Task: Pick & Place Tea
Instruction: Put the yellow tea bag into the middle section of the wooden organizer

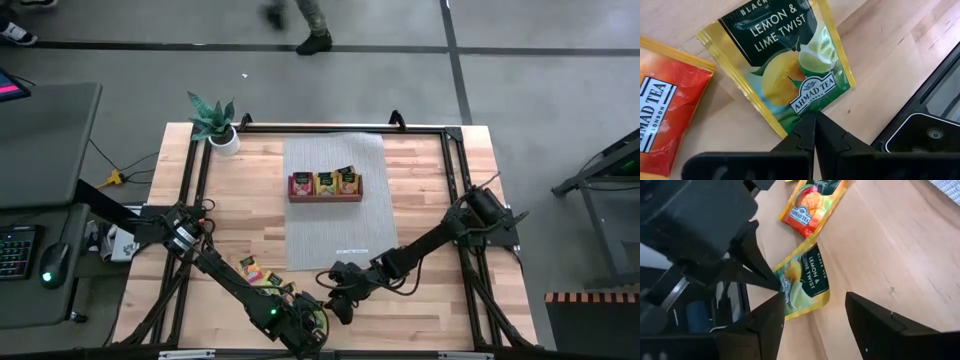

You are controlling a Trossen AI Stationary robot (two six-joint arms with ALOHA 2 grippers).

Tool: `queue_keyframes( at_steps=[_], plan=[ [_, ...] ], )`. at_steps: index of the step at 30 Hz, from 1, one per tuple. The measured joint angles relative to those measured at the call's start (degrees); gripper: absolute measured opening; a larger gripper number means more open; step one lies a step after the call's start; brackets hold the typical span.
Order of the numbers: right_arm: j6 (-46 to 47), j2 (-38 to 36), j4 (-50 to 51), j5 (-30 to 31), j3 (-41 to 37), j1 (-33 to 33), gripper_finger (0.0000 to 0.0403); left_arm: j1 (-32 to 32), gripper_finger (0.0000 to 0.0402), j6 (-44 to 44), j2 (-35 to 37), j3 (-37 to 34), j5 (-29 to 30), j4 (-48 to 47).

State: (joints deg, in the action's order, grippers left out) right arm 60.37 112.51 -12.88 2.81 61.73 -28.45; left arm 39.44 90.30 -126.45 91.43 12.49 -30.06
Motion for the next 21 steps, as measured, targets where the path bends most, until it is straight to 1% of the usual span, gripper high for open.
queue_keyframes(
  at_steps=[5, 9, 13, 21],
  plan=[
    [3.2, 0.5, -0.3, -0.5, 0.0, 0.0, 0.0204, 0.0, 0.0000, 0.0, 0.0, -0.1, 0.0, 0.1],
    [7.0, 3.2, -1.5, -2.7, 0.0, 0.0, 0.0204, 0.0, 0.0000, 0.0, 0.0, -0.1, -0.2, 0.0],
    [7.8, 5.2, -5.0, -2.8, 0.2, 0.0, 0.0204, 0.0, 0.0000, 0.0, 0.0, -0.1, -0.3, 0.1],
    [8.2, 5.5, -7.1, -2.7, 0.1, 0.0, 0.0204, -0.1, 0.0000, 0.0, 0.0, -0.1, -1.0, 0.1]
  ],
)
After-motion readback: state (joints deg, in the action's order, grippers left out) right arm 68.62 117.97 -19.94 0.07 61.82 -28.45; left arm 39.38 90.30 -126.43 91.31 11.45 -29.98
